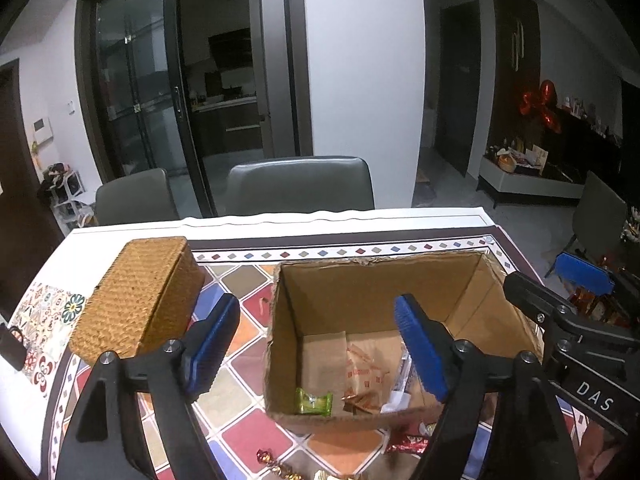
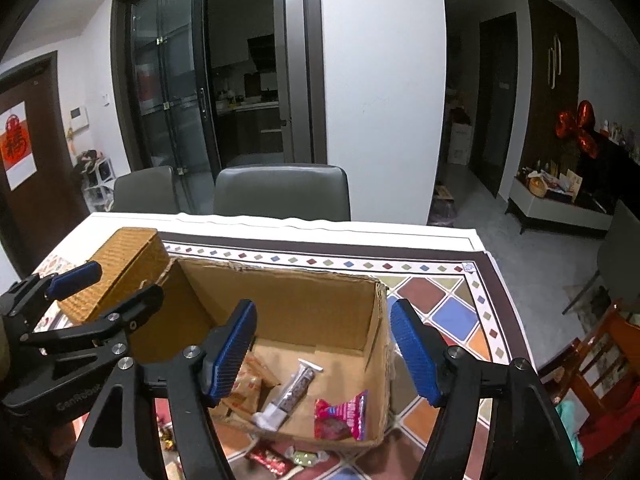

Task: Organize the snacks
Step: 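Move both open tools back from the box toward the remaining snacks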

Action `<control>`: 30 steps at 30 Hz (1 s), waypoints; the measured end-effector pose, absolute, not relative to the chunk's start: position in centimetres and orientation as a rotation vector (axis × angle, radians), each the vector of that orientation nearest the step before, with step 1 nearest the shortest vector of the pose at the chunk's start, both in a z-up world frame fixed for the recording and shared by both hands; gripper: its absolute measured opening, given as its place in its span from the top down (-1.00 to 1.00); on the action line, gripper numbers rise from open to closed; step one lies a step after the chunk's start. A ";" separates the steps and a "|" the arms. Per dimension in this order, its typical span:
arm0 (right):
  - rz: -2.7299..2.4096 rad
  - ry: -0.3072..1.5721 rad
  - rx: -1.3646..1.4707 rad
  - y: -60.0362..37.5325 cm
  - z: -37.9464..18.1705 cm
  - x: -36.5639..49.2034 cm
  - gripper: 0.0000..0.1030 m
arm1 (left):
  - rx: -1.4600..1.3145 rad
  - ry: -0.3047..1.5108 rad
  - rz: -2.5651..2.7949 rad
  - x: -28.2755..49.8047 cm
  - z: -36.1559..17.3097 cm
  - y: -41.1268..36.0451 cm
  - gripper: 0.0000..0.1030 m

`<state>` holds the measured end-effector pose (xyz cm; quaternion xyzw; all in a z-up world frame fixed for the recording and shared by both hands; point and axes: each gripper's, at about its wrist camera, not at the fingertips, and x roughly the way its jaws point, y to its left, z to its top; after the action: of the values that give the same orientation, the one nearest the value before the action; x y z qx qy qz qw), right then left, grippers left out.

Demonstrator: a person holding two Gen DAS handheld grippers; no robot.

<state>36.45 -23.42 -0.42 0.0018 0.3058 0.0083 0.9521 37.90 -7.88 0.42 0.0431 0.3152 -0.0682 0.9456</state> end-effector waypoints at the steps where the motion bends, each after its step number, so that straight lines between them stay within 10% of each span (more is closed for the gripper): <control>1: 0.018 0.618 0.004 -23.3 -0.2 36.2 -0.37 | 0.087 0.637 -0.137 37.4 0.7 -7.8 -0.59; 30: 0.027 0.541 -0.004 -21.8 2.4 28.7 -0.37 | 0.093 0.584 -0.128 30.3 3.7 -5.5 -0.59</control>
<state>28.73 -21.75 2.45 -0.0022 0.2670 0.0133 0.9636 30.34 -5.46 3.70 0.0459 0.2877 -0.0628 0.9545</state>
